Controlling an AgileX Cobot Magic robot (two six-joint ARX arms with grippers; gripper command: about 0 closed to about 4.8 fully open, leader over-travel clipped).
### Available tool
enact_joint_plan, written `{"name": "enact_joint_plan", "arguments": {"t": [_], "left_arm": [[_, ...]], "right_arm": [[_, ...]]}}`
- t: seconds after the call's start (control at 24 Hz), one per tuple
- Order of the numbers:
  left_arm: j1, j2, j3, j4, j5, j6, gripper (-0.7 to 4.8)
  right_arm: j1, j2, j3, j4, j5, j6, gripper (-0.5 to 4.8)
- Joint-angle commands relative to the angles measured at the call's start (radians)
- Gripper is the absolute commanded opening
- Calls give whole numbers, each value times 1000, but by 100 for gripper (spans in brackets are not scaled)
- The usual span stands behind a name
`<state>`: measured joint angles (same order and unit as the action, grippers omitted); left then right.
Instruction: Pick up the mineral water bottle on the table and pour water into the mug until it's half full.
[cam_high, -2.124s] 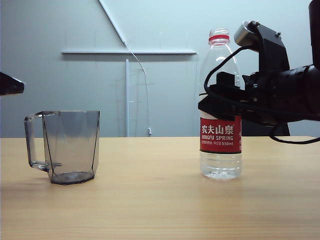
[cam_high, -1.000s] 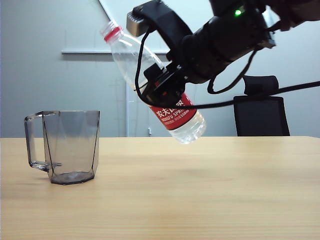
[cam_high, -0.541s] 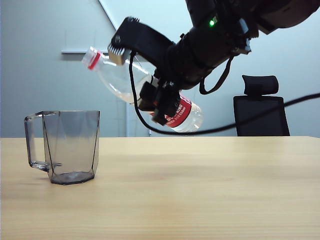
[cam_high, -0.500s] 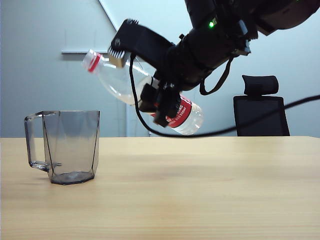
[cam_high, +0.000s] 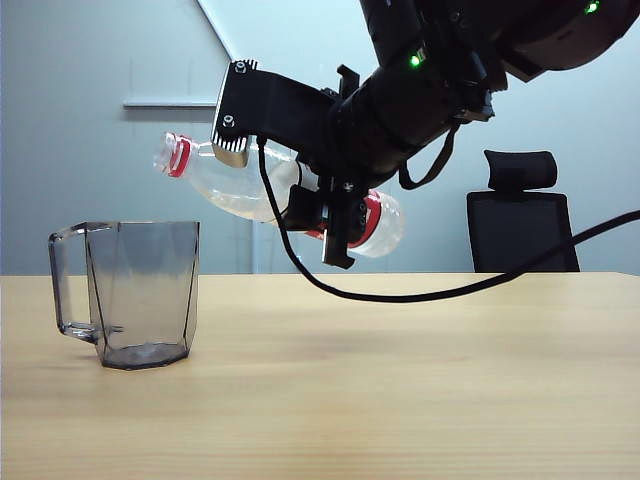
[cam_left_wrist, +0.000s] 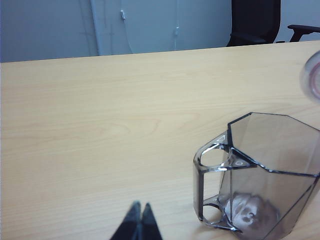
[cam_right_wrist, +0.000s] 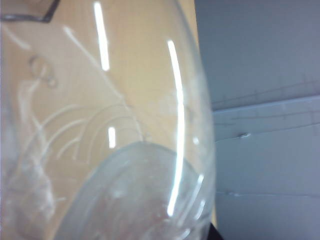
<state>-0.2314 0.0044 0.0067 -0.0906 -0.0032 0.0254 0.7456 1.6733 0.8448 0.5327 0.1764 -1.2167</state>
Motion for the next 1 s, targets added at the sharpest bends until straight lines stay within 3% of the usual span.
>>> {"name": "enact_joint_plan", "arguments": {"t": [0.04,1.0], "left_arm": [[0,2,2,10,1,-3,-2],[0,2,2,9,1,-3,-2]], "right_arm": [[2,-3,27,82,6,-49,237],[16,37,71,102,98,-335,237]]}}
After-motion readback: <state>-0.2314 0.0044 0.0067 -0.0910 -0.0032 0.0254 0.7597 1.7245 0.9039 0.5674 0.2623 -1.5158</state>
